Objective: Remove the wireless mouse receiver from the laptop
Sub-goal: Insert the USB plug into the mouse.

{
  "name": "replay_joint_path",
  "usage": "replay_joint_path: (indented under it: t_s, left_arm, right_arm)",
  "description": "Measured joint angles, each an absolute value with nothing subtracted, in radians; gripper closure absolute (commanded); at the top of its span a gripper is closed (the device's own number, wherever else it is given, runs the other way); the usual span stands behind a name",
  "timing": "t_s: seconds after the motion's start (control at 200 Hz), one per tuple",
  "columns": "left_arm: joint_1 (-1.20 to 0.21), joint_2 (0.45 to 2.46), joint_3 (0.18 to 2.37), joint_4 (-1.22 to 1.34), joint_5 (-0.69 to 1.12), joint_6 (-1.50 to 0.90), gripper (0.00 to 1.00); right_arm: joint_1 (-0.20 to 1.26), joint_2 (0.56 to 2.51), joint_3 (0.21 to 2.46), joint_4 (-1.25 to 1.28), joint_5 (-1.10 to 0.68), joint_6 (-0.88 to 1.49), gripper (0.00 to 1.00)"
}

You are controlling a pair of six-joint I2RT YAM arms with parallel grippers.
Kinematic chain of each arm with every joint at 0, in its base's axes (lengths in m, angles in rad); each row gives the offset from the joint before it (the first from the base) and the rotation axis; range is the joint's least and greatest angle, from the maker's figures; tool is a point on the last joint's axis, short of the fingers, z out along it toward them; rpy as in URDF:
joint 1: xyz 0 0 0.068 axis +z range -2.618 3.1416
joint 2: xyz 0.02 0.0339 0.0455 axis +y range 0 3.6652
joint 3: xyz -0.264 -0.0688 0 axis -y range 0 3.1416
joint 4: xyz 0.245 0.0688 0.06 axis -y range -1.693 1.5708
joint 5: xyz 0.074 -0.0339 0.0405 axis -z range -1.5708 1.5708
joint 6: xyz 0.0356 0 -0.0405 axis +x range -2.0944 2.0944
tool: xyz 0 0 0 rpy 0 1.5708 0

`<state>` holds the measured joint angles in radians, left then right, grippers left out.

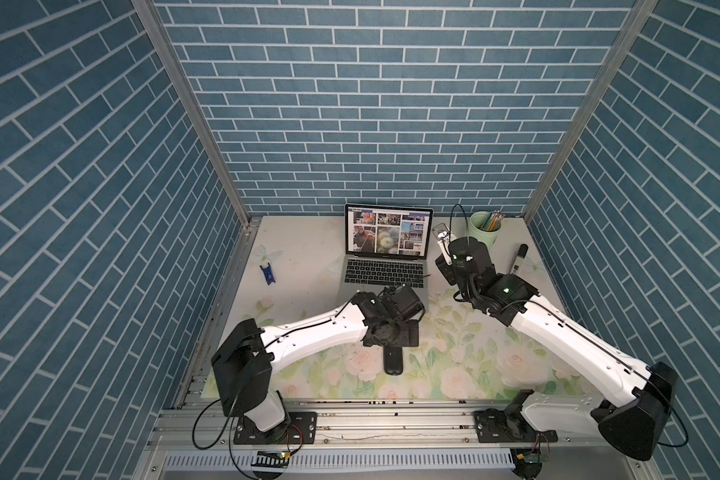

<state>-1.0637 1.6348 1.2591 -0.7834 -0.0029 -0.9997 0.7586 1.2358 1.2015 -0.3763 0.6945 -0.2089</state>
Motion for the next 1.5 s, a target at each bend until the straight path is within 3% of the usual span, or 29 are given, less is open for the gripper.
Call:
replay_joint_path:
  t_s: [0.4, 0.86, 1.14, 1.5]
  left_arm:
    - [-1.158, 1.770, 1.264, -0.781, -0.036, -1.281, 0.00]
    - [-1.159, 1.885, 1.317, -0.846, -0.112, -1.362, 0.00]
    - [-1.157, 1.885, 1.275, -0.821, -0.089, -1.363, 0.12]
    - [-1.157, 1.904, 1.275, -0.815, -0.062, -1.311, 0.19]
  right_arm:
    - [0.738, 1.147, 1.190, -0.373, 0.694, -0.160, 0.27]
    - [0.738, 1.114, 1.115, -0.357, 0.624, -0.159, 0.27]
    - [0.737, 1.114, 1.111, -0.347, 0.612, -0.160, 0.27]
    - [0.735, 1.114, 1.101, -0.343, 0.614, -0.160, 0.27]
